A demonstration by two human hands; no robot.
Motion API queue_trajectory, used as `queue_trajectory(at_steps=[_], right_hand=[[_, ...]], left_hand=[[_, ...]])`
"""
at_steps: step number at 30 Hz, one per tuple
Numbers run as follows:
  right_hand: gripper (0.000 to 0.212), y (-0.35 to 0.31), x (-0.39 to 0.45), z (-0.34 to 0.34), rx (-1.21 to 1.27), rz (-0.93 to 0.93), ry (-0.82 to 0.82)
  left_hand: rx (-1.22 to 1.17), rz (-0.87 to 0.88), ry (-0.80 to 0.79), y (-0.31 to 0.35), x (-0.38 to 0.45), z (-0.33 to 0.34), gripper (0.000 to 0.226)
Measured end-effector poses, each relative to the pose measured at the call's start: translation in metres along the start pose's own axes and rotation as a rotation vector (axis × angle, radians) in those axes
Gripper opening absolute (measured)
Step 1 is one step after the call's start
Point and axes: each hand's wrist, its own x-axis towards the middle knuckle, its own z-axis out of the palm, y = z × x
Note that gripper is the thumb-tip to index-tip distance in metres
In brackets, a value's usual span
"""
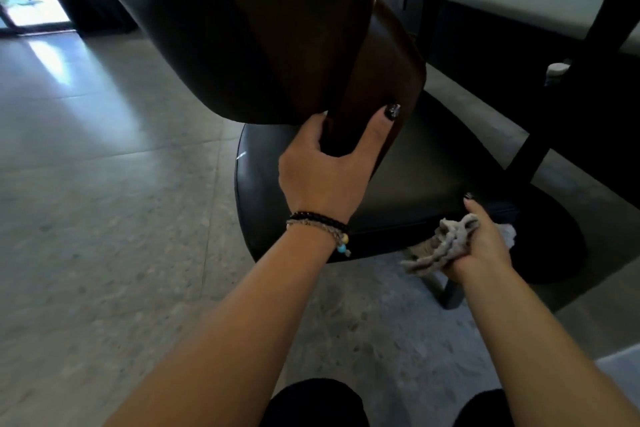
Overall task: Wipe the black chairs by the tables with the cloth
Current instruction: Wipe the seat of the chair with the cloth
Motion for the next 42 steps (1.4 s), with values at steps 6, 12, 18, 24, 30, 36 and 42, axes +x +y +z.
queue_trajectory(at_steps=[6,12,18,24,30,36,42], right_hand=[[0.058,0.013,-0.049,0.019,-0.232,-0.922,0.175],[0.046,0.032,-0.065,0.060,-0.622,-0.904,-0.515],[0.041,0.104,-0.070,0.030,-0.792,-1.008,-0.407],[0.044,0.111,-0.090,0.045,-1.114,-0.573,-0.291],[0.043,0.048,-0.171,0.084,-1.144,-0.336,-0.225],[0.029,-0.050,-0.257,0.109,-1.115,-0.215,-0.071],[0.041,-0.124,-0.327,0.157,-1.151,-0.231,0.020]], left_hand=[[0.000,0.064,-0.079,0.000,-0.002,-0.007,0.028],[0.009,0.151,-0.338,-0.013,0.003,-0.037,0.020],[0.382,0.044,-0.515,-0.088,-0.010,-0.104,0.047],[0.633,-0.085,-0.764,-0.095,-0.007,-0.160,0.050],[0.607,-0.142,-0.870,-0.009,0.045,-0.180,0.048],[0.606,-0.097,-1.055,0.107,0.117,-0.176,0.050],[0.539,0.136,-1.242,0.197,0.170,-0.181,0.044]])
